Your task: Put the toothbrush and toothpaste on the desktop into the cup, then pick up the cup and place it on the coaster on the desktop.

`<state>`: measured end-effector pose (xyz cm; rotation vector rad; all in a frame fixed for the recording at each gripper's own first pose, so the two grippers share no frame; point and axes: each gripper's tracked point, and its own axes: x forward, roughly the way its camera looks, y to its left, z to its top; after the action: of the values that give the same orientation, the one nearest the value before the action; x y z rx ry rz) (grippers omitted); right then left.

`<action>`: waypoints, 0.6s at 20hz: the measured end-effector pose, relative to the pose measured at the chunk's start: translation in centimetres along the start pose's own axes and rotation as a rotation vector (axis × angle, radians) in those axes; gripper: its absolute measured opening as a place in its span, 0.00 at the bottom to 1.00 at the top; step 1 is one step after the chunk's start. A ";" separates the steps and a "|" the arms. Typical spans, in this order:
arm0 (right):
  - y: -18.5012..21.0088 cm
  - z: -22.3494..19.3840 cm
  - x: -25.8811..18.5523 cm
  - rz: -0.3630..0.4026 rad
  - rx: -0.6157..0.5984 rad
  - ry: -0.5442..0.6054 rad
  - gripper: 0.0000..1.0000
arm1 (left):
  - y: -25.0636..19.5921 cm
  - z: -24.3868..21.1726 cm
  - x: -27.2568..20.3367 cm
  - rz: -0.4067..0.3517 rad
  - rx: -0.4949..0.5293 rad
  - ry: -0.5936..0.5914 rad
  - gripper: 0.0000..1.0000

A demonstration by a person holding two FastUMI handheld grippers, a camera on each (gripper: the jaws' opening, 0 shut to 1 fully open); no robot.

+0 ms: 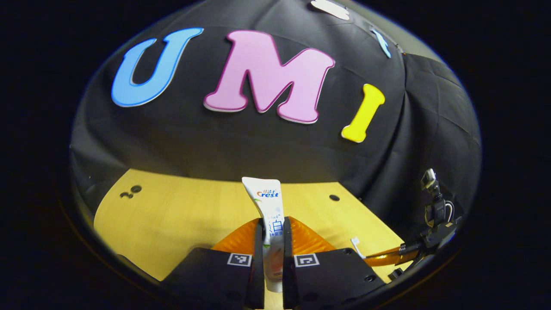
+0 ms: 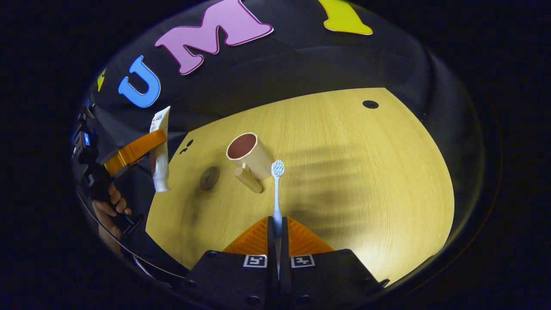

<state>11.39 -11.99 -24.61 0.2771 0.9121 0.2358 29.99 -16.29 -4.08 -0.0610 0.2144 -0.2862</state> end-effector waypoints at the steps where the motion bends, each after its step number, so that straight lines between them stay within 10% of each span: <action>1: -0.4 0.5 -0.3 0.006 0.005 -0.008 0.05 | -0.8 0.8 1.4 -0.017 0.010 -0.035 0.22; 12: -1.4 1.8 0.2 0.054 0.012 -0.086 0.05 | -3.0 -1.5 12.3 -0.133 0.061 -0.134 0.23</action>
<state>13.10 -13.45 -24.15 0.3211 0.8220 0.2658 40.36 -22.75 -7.79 -0.0342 0.0684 -0.4197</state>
